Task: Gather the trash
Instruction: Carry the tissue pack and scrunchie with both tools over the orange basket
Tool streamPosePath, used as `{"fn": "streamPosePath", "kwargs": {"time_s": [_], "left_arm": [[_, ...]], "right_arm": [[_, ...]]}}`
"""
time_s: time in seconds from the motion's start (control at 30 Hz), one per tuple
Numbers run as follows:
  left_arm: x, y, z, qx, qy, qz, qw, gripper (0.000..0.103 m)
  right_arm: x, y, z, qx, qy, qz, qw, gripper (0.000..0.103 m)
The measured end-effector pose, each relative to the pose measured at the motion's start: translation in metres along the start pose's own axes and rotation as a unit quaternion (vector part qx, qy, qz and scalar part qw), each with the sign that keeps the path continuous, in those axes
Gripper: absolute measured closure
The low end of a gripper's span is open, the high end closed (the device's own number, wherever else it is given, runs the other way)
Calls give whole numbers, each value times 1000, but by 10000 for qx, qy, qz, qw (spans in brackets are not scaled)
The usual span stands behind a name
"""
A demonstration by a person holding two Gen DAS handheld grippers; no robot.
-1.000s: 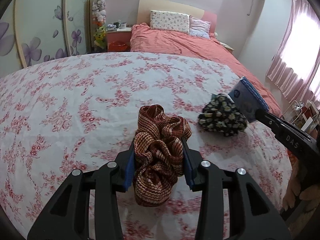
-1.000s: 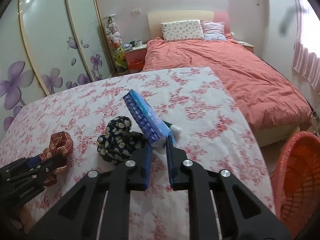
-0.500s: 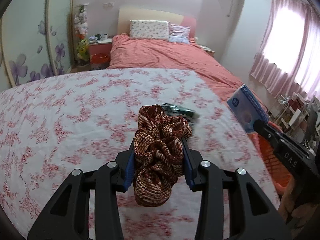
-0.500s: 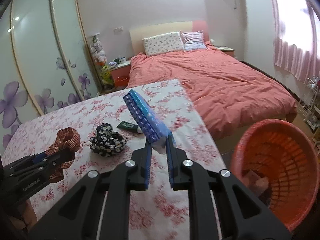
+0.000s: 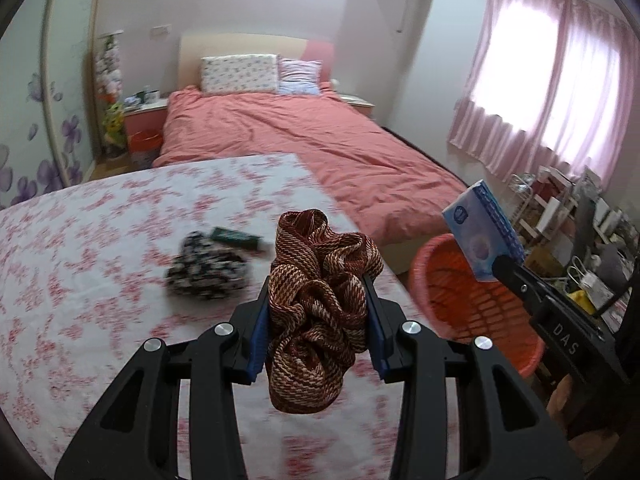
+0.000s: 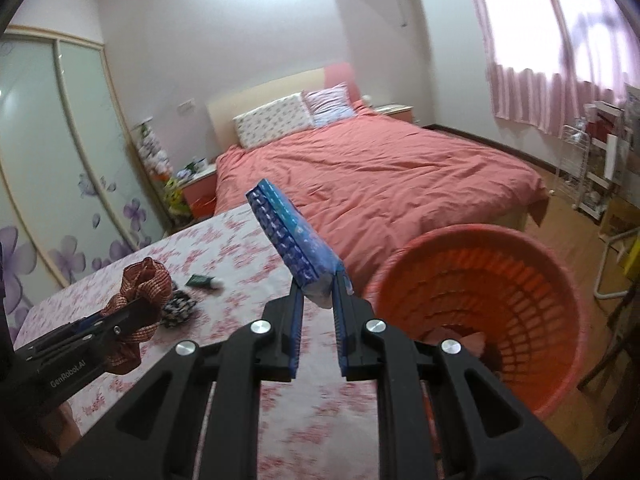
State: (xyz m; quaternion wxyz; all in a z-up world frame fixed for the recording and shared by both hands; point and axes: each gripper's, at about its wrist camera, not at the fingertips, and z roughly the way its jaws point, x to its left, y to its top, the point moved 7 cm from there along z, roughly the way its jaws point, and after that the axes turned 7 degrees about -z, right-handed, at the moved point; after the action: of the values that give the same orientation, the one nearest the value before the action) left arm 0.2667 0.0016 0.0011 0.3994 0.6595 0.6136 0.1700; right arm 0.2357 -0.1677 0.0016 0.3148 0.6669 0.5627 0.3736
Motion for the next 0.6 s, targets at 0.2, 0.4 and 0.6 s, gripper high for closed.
{"fn": "streamPosePath", "kwargs": {"time_s": [0.2, 0.4, 0.6], "left_arm": [[-45, -3, 10, 53, -349, 206, 9992, 62], [-87, -7, 20, 115, -673, 420, 9968, 62], [-125, -19, 32, 248, -942, 612, 9934, 62]], "right_arm": [[-43, 3, -21, -201, -347, 183, 9990, 88], [-83, 1, -38, -315, -611, 437, 9967, 88], [-117, -6, -47, -348, -793, 662, 9940, 88]]}}
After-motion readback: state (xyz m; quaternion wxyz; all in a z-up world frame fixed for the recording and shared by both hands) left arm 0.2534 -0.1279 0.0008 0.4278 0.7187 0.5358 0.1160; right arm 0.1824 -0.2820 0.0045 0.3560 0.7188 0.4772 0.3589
